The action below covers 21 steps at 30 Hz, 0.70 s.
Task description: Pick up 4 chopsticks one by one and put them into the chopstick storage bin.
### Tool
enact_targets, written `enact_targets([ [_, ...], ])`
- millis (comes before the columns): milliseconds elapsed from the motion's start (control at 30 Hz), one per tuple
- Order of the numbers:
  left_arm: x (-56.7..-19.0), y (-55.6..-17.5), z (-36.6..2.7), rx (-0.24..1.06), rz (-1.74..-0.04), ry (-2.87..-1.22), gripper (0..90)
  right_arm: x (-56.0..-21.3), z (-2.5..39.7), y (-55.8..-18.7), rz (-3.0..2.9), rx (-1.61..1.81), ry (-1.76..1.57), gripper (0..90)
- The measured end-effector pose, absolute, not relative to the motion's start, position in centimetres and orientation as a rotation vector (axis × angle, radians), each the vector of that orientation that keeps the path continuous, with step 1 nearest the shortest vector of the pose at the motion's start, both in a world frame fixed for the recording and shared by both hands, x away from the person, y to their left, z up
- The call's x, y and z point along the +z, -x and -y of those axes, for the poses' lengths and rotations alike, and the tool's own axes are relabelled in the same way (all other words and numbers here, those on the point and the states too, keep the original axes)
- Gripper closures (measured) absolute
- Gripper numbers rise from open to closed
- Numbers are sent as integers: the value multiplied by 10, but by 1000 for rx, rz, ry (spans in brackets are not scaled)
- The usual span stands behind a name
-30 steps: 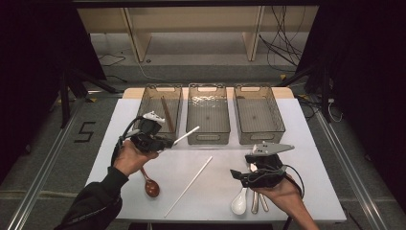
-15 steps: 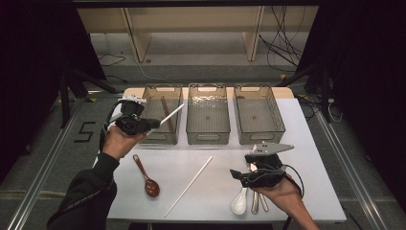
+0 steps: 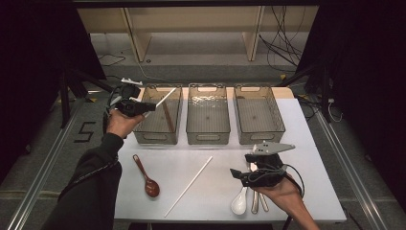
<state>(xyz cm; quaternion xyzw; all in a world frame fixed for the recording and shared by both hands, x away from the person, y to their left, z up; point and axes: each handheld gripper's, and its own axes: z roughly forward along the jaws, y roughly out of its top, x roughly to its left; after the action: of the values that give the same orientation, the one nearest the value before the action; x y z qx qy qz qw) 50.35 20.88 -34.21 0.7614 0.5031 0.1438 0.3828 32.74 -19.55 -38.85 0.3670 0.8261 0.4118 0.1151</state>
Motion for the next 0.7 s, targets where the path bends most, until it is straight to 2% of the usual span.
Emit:
enact_targets([
  [700,-362,-545,-210,381,-1379,-1905,842,-388,195,-328,-2425,1209,-1070,275],
])
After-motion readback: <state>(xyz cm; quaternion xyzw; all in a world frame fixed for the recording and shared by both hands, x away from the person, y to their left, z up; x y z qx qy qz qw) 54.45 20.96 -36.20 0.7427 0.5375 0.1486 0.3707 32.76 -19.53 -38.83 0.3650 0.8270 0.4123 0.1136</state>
